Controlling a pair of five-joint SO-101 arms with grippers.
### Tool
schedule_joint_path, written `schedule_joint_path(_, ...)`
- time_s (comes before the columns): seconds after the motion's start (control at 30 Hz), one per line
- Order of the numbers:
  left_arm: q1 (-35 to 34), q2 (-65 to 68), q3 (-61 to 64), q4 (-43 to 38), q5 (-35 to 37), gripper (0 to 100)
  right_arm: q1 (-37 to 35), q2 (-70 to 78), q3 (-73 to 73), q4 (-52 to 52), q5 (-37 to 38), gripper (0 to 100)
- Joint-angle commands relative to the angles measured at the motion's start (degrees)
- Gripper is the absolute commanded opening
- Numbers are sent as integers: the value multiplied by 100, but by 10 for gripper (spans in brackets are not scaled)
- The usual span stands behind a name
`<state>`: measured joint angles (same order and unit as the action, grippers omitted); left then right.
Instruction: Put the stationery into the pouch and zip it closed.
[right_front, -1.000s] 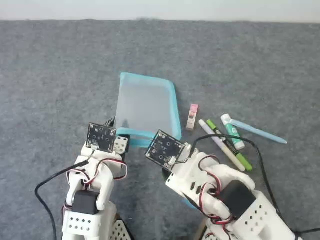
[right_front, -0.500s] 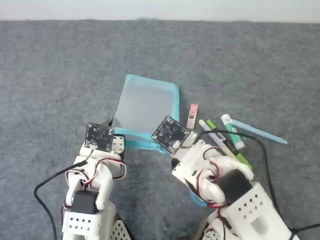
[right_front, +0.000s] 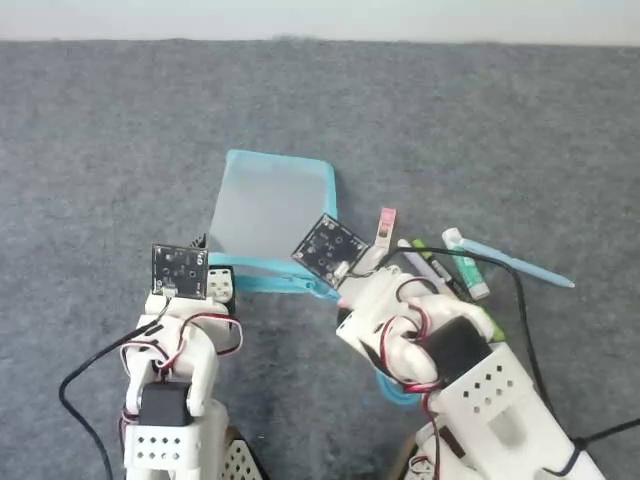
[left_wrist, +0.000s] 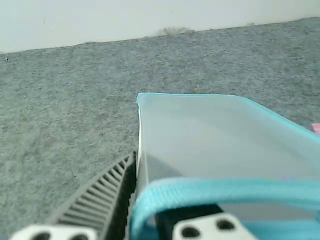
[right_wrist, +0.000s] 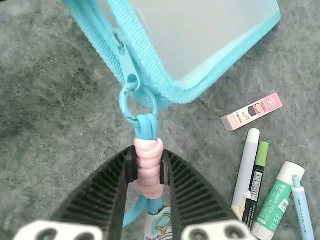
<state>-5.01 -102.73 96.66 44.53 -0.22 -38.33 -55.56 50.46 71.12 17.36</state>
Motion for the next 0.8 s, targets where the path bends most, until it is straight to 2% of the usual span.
schedule_joint_path(0.0, -422, -62, -224, -185, 97, 11, 462, 66, -281, 66, 70, 6)
schedule_joint_path(0.27, -501, -44, -259, -176, 97, 11, 611, 66, -290, 66, 237, 6)
schedule_joint_path(0.43, -492, -44, -259, -176, 97, 11, 66, 13, -290, 347, 246, 18)
schedule_joint_path(0.57, -519, -44, -259, -176, 97, 11, 40, 66, -598, 822, 255, 93)
schedule_joint_path(0.67, -536, -44, -251, -176, 97, 11, 374, 4, -932, 1481, 290, 191)
schedule_joint_path(0.77, -536, -44, -251, -176, 97, 11, 875, 4, -1424, 2237, 774, 287)
